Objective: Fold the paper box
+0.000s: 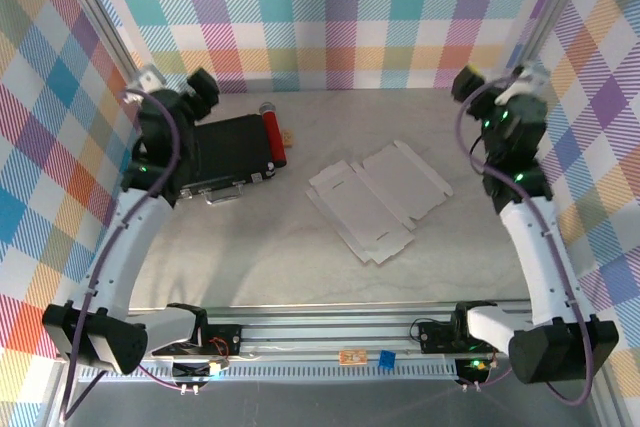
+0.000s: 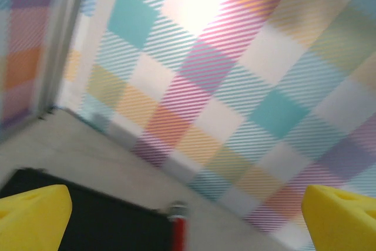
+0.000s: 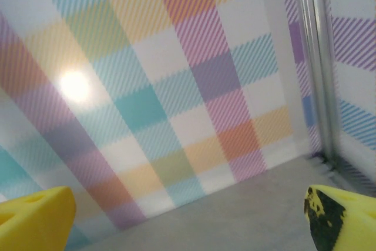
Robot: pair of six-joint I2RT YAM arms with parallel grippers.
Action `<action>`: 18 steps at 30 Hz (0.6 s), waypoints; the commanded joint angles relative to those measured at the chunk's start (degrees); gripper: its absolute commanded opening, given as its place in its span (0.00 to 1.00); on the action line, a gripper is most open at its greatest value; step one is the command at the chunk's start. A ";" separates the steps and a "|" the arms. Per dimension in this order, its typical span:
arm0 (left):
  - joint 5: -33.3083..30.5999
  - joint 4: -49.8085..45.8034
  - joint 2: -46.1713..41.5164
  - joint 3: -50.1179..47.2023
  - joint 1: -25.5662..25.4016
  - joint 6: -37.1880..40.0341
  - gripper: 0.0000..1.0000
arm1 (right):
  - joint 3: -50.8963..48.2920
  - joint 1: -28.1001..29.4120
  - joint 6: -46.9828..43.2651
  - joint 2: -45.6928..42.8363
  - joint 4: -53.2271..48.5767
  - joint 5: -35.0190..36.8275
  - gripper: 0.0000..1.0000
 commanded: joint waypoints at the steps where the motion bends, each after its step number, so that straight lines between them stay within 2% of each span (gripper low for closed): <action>1: 17.48 -21.03 5.78 1.60 1.65 -14.57 0.94 | 7.04 -1.00 12.07 4.53 -25.82 -9.62 0.99; 2: 20.96 -21.09 7.04 1.41 0.65 -17.13 0.88 | 7.66 -0.47 10.03 4.89 -25.67 -13.02 0.99; 3: 22.91 -21.80 8.16 1.05 -0.81 -19.50 0.86 | 8.24 0.50 9.58 5.16 -27.02 -12.99 0.98; 4: 24.85 -23.26 9.42 0.50 -2.82 -21.21 0.82 | 8.90 1.82 9.32 5.74 -29.36 -12.01 0.93; 6: 27.82 -24.03 11.05 -1.90 -7.39 -22.65 0.81 | 8.51 3.36 8.59 7.42 -34.13 -13.43 0.77; 10: 32.99 -22.20 15.67 -8.86 -16.98 -27.53 0.72 | 3.05 3.56 7.53 12.82 -43.42 -23.50 0.55; 14: 33.84 -13.98 18.82 -15.05 -24.06 -33.50 0.66 | -4.88 4.02 5.56 15.59 -42.14 -33.67 0.55; 18: 35.23 -6.90 23.87 -16.81 -26.54 -36.18 0.66 | -7.72 4.55 3.61 22.15 -39.66 -37.76 0.53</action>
